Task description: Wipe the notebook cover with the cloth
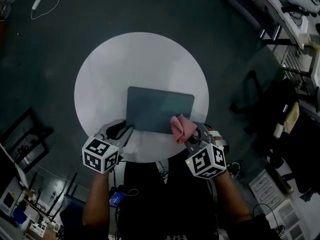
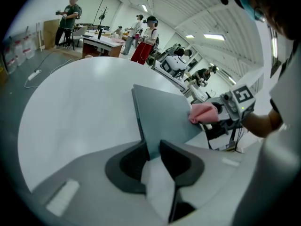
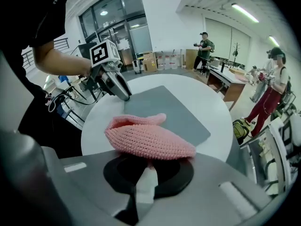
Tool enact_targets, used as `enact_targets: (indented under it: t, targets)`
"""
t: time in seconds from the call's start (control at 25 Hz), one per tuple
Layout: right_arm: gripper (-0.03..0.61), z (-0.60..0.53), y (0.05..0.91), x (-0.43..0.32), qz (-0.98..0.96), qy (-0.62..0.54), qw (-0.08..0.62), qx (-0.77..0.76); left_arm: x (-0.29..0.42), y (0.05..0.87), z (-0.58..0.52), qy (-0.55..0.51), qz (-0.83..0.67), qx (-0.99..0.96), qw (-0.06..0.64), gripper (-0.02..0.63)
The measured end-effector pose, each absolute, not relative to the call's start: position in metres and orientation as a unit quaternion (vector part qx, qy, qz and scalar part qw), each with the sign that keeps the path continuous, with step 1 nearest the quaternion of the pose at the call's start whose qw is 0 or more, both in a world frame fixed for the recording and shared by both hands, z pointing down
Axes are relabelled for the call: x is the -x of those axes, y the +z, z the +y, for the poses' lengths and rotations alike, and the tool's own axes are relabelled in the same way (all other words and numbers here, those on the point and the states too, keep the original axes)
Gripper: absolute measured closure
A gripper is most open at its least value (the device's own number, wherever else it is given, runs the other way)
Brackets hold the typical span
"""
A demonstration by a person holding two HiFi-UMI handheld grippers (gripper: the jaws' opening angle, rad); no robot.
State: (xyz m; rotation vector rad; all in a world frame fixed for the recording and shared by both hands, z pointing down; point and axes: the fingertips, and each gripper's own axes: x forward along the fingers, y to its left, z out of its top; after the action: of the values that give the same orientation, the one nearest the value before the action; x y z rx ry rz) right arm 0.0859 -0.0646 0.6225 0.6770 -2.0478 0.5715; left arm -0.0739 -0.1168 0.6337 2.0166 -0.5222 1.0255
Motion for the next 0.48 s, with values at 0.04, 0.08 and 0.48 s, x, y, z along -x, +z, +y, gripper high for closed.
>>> enact_targets:
  t: [0.04, 0.08, 0.48]
  targets:
    - [0.549, -0.061, 0.623, -0.094, -0.822, 0.236, 0.438, -0.277, 0.073, 0.634, -0.117, 0.407, -0.207, -0.795, 0.398, 0.523]
    - [0.549, -0.057, 0.624, -0.101, -0.819, 0.242, 0.438, -0.282, 0.073, 0.634, -0.117, 0.409, -0.208, -0.794, 0.398, 0.522]
    - [0.549, -0.051, 0.604, -0.128, -0.813, 0.241, 0.422, -0.321, 0.064, 0.634, -0.113, 0.413, -0.205, -0.795, 0.395, 0.528]
